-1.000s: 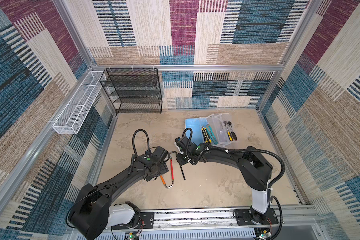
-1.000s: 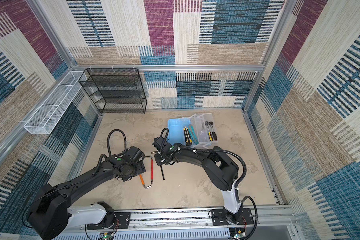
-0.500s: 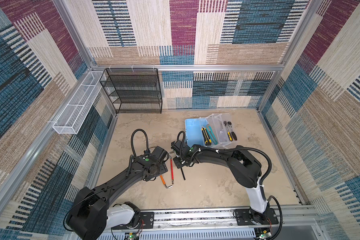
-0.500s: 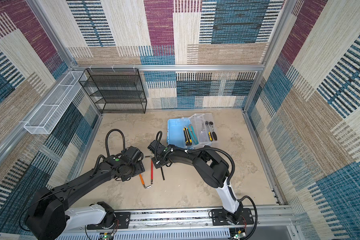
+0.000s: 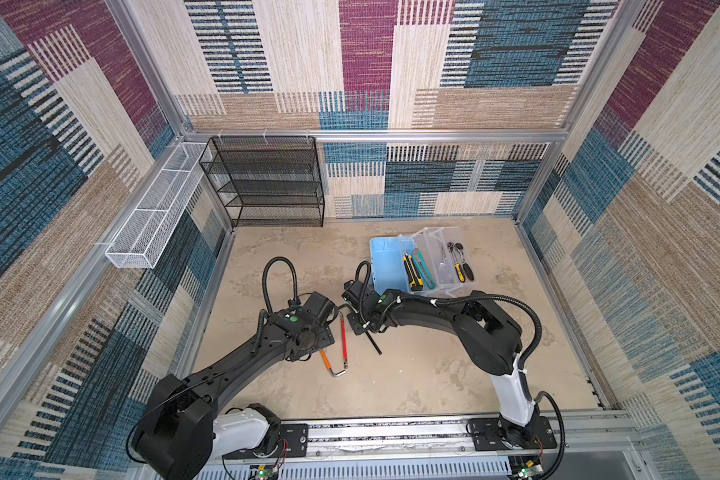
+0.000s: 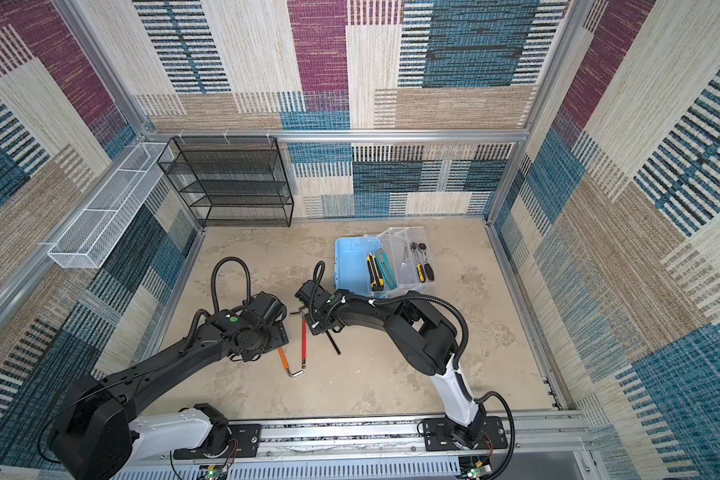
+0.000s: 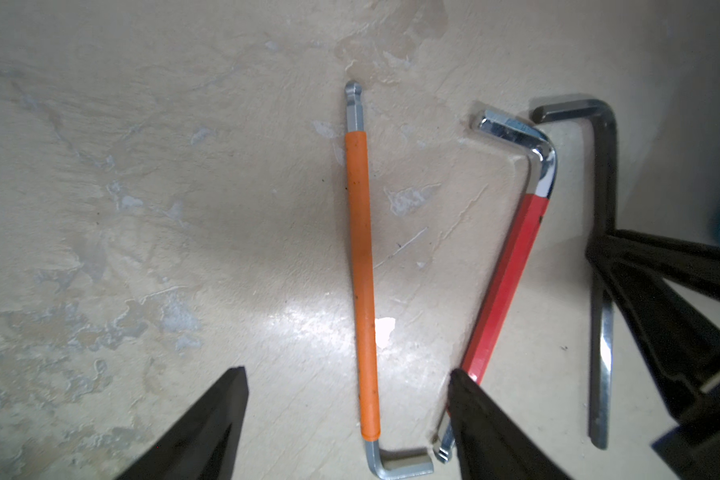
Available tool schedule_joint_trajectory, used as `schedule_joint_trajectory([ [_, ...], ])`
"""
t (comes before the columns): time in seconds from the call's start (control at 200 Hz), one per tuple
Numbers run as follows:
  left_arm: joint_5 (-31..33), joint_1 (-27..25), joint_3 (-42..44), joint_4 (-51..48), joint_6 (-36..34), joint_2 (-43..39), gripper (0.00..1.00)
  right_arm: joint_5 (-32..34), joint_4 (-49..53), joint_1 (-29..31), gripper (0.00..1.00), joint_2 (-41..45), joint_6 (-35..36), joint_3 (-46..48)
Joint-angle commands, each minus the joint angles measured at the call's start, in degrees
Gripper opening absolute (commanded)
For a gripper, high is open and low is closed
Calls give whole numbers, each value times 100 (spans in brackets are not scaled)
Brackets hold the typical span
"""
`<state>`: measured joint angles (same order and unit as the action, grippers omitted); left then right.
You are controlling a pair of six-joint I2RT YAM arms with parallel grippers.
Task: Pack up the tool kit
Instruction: 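Open the right gripper and move it down onto the black hex key, then close the right gripper on the black hex key and lift it over the blue box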
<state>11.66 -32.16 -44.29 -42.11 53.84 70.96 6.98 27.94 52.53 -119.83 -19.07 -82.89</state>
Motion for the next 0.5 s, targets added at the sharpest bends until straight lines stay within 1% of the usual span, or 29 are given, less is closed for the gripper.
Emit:
schedule_joint_trajectory([
  [0.0,114,8,-35,-82,-92,-13,79,-149,649,-50,6,-102,-109,17],
  [0.15,121,8,-59,-89,-101,-17,79,-410,475,-135,4,10,-192,21],
  [0.336,71,9,-91,-86,-110,49,79,-496,431,-233,0,134,-266,-92],
  [0.496,49,3,-141,-79,-111,95,78,-636,440,-287,0,243,-418,-233],
])
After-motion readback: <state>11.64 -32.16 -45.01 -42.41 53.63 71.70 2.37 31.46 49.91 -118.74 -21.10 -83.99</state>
